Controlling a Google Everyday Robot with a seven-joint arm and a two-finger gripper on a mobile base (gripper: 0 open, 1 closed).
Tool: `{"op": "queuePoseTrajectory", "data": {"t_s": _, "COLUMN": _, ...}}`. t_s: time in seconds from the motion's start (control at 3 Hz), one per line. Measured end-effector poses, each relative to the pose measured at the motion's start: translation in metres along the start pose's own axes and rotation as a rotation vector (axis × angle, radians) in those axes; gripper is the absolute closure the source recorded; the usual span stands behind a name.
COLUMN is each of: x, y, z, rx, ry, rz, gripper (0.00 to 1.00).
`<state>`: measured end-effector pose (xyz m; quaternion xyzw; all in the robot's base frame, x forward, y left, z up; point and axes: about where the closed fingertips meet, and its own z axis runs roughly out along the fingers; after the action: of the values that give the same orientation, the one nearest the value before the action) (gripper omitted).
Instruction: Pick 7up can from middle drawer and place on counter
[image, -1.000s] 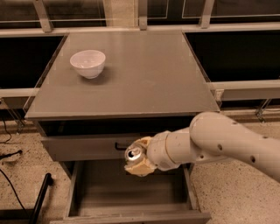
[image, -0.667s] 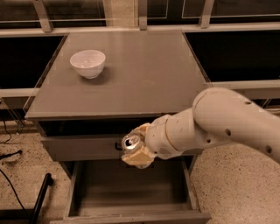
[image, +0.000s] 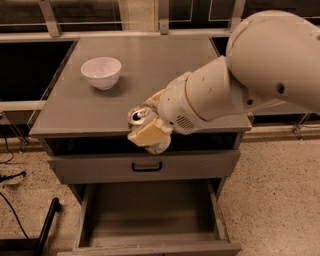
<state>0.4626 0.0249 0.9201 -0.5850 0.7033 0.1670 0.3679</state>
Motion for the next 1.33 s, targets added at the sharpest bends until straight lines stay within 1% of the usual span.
{"op": "queuePoseTrajectory", "data": {"t_s": 0.33, "x": -0.020, "y": -0.032, "z": 0.009, "rx": 0.047, "ry": -0.119, "rz": -0.014, "gripper": 1.00}}
{"op": "queuePoseTrajectory", "data": {"t_s": 0.67, "x": -0.035, "y": -0.095, "z": 0.041, "rx": 0.133, "ry": -0.266, "rz": 0.039, "gripper": 1.00}}
{"op": "queuePoseTrajectory", "data": {"t_s": 1.0, "x": -0.038, "y": -0.137, "z": 0.058, "rx": 0.193, "ry": -0.346, "rz": 0.116, "gripper": 1.00}}
{"op": "queuePoseTrajectory", "data": {"t_s": 1.33, "x": -0.038, "y": -0.137, "z": 0.059, "rx": 0.193, "ry": -0.344, "rz": 0.122, "gripper": 1.00}}
